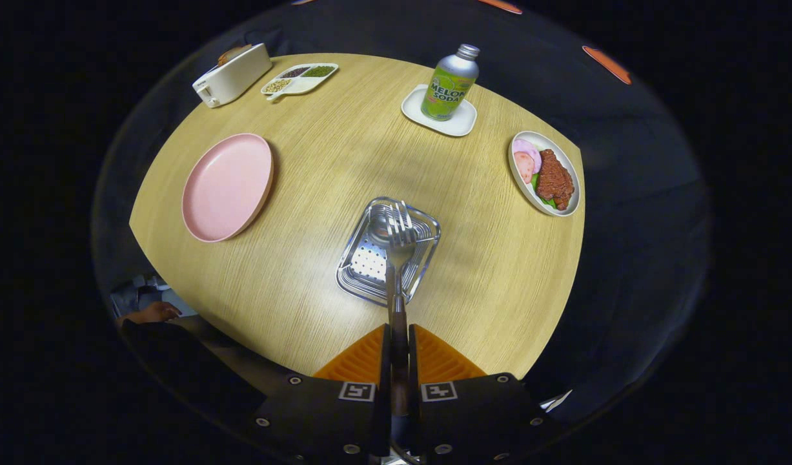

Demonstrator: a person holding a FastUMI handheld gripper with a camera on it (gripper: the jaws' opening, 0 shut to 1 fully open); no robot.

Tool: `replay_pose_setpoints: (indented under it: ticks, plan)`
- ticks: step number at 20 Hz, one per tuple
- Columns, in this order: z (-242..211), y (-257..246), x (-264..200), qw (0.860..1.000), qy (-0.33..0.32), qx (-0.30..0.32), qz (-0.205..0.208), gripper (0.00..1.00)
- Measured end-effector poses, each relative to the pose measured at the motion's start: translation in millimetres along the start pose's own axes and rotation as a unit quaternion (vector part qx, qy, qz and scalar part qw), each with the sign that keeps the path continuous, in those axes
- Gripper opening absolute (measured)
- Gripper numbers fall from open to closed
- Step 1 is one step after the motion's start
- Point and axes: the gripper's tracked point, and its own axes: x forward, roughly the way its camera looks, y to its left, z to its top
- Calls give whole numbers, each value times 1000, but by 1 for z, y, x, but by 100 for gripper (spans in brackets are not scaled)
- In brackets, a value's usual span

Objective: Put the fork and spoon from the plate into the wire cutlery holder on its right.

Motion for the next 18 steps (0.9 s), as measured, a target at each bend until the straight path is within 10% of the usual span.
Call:
replay_pose_setpoints:
  ticks: [9,18]
  plan:
    - [-3,11,-5,1000,5,-9,23,8]
    - [70,-20,-73,978,-194,73,13,12]
